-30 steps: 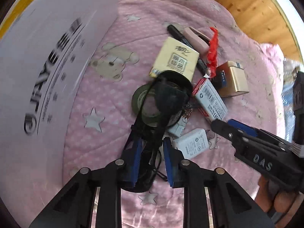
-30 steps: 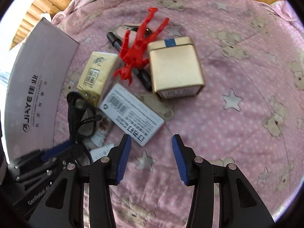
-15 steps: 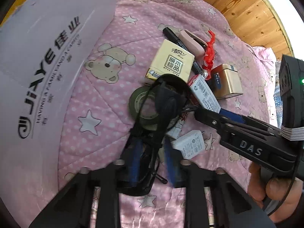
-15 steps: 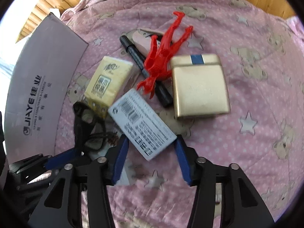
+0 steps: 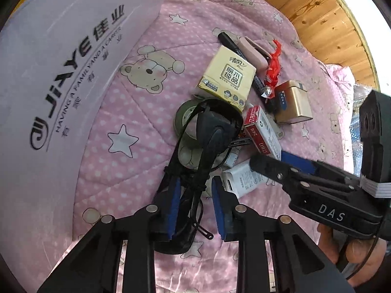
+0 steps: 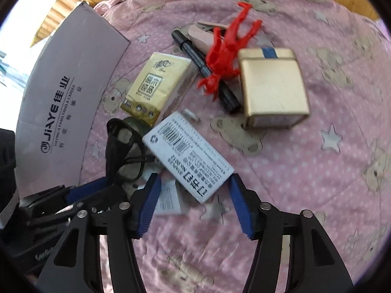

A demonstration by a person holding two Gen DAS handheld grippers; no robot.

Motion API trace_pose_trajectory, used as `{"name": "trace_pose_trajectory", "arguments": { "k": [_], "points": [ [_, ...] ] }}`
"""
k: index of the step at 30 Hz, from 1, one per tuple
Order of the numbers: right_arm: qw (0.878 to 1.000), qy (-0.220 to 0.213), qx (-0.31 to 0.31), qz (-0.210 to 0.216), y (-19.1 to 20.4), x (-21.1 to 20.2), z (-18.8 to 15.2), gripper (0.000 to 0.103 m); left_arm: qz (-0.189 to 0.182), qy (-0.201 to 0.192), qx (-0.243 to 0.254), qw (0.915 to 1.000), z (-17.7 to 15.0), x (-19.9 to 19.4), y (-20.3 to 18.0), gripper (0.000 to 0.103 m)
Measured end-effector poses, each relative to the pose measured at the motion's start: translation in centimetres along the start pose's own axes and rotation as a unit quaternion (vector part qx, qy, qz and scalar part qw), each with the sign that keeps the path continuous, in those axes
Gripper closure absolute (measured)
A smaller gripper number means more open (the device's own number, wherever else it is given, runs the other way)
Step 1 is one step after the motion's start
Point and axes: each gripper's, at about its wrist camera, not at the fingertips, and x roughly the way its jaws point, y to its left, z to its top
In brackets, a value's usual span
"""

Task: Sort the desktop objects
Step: 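Close the left tool on the eyeglasses while the right tool grasps the staples box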

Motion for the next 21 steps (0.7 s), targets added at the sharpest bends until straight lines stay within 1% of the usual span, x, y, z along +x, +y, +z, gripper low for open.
{"name": "trace_pose_trajectory", "arguments": {
  "k": [3,4,5,6,8,9,11,13,14,15,16,17,18,21],
  "points": [
    [1.0,-0.003,-0.017,-0.011,0.5,0.3,0.4,0.041,0.001,-0.004,0.009,0.9999,-0.3,-0.1,0.1,0.076],
    [1.0,-0.003,-0.017,-0.01,0.6,0.3,0.4,0.045,0.001,-0.005,0.012,0.9999,-0.3,-0.1,0.1,0.076],
    [1.0,-0.003,-0.013,-0.004,0.5,0.3,0.4,0.059,0.0,-0.005,0.01,0.9999,-0.2,-0.1,0.2,0.079],
    [1.0,-0.002,-0.009,0.001,0.4,0.2,0.4,0.067,-0.003,-0.006,0.009,0.9999,-0.2,-0.2,0.4,0.081],
    [1.0,0.005,-0.002,0.01,0.3,0.2,0.2,0.087,-0.007,-0.009,0.008,0.9999,-0.2,-0.4,0.4,0.082],
    [1.0,0.005,0.0,0.011,0.2,0.1,0.1,0.089,-0.009,-0.009,0.008,0.9999,-0.1,-0.6,0.5,0.082],
    [1.0,0.007,0.007,0.018,0.1,-0.1,-0.3,0.091,-0.014,-0.013,0.009,0.9998,-0.1,-1.0,0.3,0.082],
    [0.999,0.008,0.016,0.028,-0.1,-0.3,-0.6,0.09,-0.016,-0.016,0.011,0.9997,0.0,-1.3,0.1,0.082],
    [0.999,0.007,0.019,0.031,-0.2,-0.4,-0.7,0.087,-0.018,-0.018,0.01,0.9996,0.4,-1.2,-0.4,0.082],
    [0.999,0.003,0.02,0.03,-0.3,-0.5,-0.7,0.086,-0.018,-0.019,0.01,0.9996,0.4,-1.3,-0.6,0.082],
    [0.999,-0.003,0.022,0.027,-0.4,-0.7,-0.6,0.071,-0.018,-0.02,0.01,0.9996,0.4,-1.4,-0.8,0.082],
    [0.999,-0.012,0.024,0.025,-0.6,-0.9,-0.5,0.051,-0.018,-0.02,0.009,0.9996,0.4,-1.4,-0.7,0.082],
    [0.999,-0.018,0.024,0.023,-0.6,-1.0,-0.3,0.046,-0.018,-0.019,0.008,0.9996,0.4,-1.3,-0.7,0.082],
    [0.999,-0.027,0.011,0.02,-0.4,-0.9,0.9,0.045,-0.019,-0.015,0.006,0.9997,0.2,-1.4,-0.2,0.082]
  ]
}}
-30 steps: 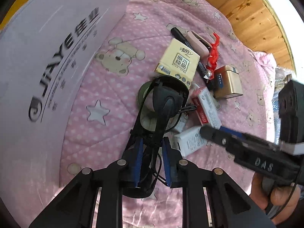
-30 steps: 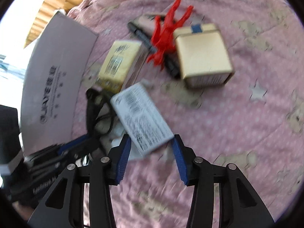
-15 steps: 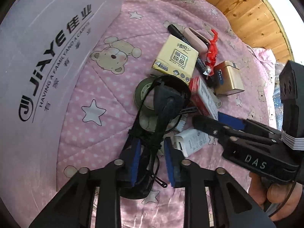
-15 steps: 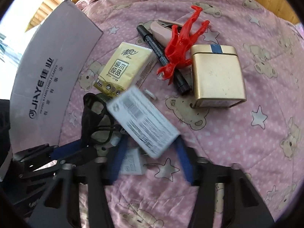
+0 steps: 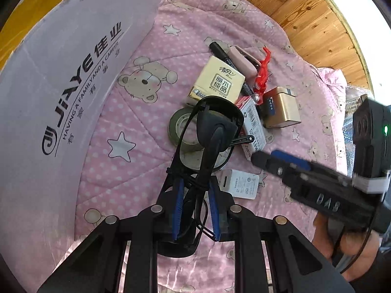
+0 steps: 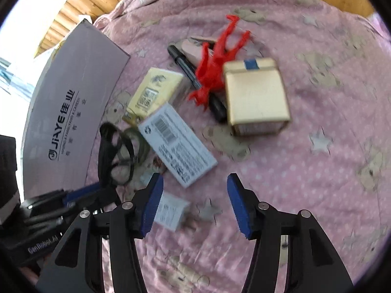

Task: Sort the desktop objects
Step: 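Close the left tool on the eyeglasses while the right tool grasps the staples box, then carry the eyeglasses and staples box in both tools over the cardboard box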

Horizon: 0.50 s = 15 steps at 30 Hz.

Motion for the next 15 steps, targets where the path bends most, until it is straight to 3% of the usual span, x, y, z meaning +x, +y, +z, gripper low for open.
{"name": "trace_pose_trajectory", "arguments": {
  "k": [2,3,8,10,15],
  "points": [
    [1.0,0.001,-0.021,-0.006,1.2,1.2,2.0,0.045,0.0,0.002,-0.003,1.0,-0.1,0.0,0.4,0.082],
    [0.999,0.002,-0.03,-0.009,0.4,1.6,0.8,0.045,0.0,0.002,-0.005,1.0,-0.1,0.0,0.5,0.082],
    [0.997,0.001,-0.069,-0.02,0.5,2.3,1.5,0.048,-0.004,0.003,-0.009,0.9999,0.0,0.2,1.1,0.082],
    [0.998,0.002,-0.062,-0.01,0.3,2.1,1.6,0.055,-0.007,0.002,-0.012,0.9999,0.2,0.1,1.3,0.082],
    [0.999,-0.001,-0.031,0.014,-0.1,0.8,0.8,0.056,-0.018,-0.005,-0.011,0.9998,0.5,-0.7,1.0,0.082]
  ]
}}
